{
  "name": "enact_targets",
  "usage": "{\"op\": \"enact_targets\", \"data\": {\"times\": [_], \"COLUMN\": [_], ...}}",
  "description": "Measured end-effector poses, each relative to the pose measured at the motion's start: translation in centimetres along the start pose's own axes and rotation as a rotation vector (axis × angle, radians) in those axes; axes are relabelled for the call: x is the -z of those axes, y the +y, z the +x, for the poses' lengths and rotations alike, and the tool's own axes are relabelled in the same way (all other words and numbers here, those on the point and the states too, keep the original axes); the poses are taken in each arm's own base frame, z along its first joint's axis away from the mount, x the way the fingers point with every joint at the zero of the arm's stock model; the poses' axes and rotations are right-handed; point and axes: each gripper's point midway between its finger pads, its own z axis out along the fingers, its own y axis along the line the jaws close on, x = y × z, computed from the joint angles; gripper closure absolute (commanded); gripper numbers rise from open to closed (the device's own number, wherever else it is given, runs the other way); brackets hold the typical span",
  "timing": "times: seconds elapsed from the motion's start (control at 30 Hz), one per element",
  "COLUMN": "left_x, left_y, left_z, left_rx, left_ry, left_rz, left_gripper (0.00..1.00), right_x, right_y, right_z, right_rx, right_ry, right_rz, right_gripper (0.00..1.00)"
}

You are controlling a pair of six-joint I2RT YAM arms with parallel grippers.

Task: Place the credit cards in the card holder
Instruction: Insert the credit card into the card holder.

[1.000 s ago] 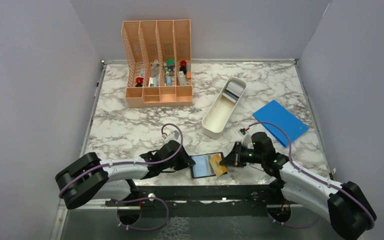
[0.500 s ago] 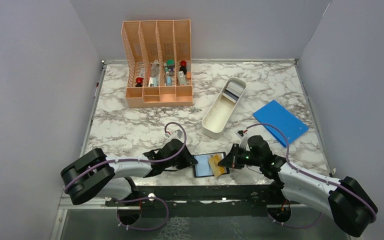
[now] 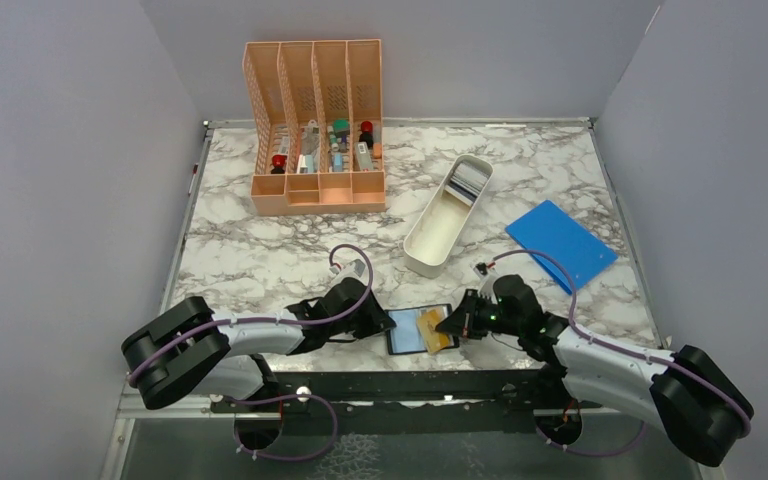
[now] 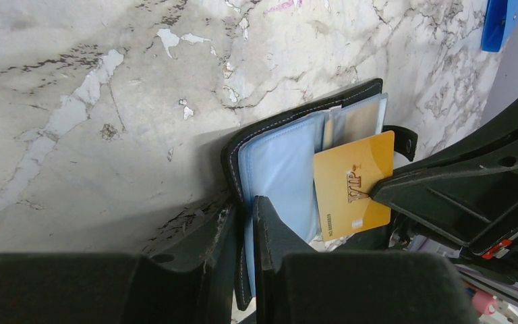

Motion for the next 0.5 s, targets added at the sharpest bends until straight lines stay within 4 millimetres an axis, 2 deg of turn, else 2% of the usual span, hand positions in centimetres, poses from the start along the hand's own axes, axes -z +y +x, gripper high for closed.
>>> {"op": "enact_targets", "data": {"times": [0.5], "left_x": [0.0], "left_y": [-0.1], "left_z": [0.2], "left_rx": [-0.004], "left_ry": [0.011], "left_rz": [0.010], "left_gripper": [0.84], "right_x": [-1.1], "right_y": [-0.1], "right_z": [-0.5], "right_rx": [-0.034], "right_ry": [-0.022], "right_rz": [-0.002], "right_gripper": [0.99]}}
